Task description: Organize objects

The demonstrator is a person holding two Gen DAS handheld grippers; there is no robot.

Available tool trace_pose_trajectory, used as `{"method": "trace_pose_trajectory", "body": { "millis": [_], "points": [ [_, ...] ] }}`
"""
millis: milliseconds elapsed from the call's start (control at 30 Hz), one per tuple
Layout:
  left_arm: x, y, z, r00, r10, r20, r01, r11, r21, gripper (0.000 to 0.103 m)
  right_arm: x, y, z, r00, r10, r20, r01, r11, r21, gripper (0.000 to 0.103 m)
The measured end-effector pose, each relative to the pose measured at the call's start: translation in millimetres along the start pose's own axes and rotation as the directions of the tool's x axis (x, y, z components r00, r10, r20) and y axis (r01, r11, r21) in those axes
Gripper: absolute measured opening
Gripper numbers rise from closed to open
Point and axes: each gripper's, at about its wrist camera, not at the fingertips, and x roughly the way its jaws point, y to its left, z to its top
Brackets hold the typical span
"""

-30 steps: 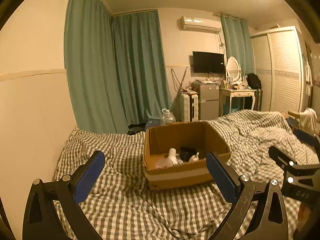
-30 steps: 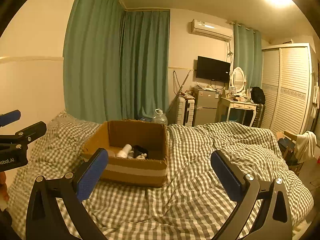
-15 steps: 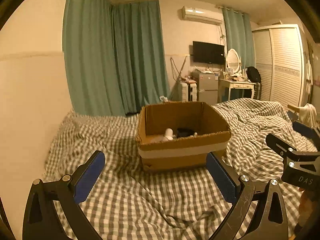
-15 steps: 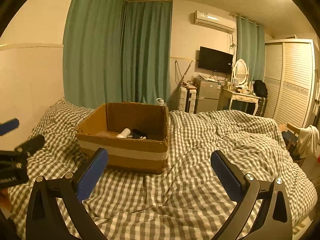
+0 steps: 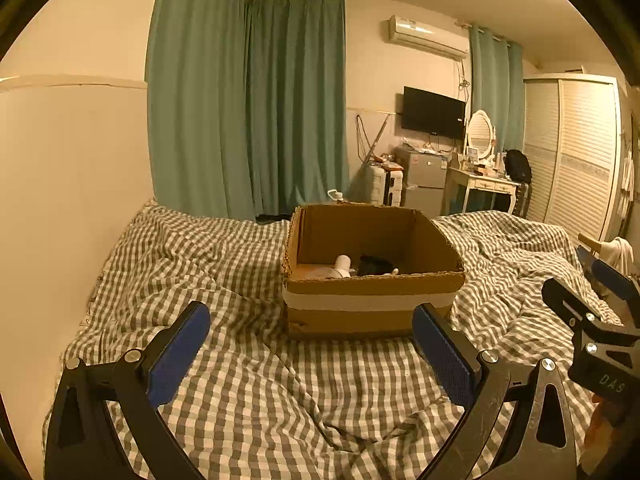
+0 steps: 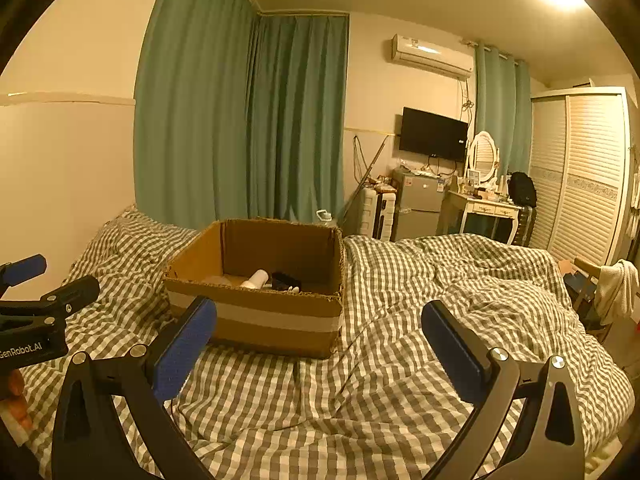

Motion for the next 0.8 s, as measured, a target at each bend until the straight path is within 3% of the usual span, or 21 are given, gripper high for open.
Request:
{"method": "trace_pose_trajectory", "body": {
  "millis": [100, 300, 800],
  "points": [
    [0, -1, 1, 1.000, -0.001, 0.010, 0.001, 1.000, 0.002, 0.103, 4, -3, -6, 1.000, -0.027, 0.005, 0.027, 0.999, -0.020, 0.102],
    [4, -1, 1, 1.000, -0.006, 0.006, 0.006, 1.000, -0.002, 0.103, 11, -12, -12, 1.000, -0.016, -0.021, 0.016, 1.000, 0.025, 0.102],
    [-1, -6, -3, 0.999, 0.021, 0.025, -0.022, 0.999, 0.042, 0.103, 4, -4, -8, 1.000, -0.014, -0.013, 0.014, 1.000, 0.006, 0.102]
  ]
}}
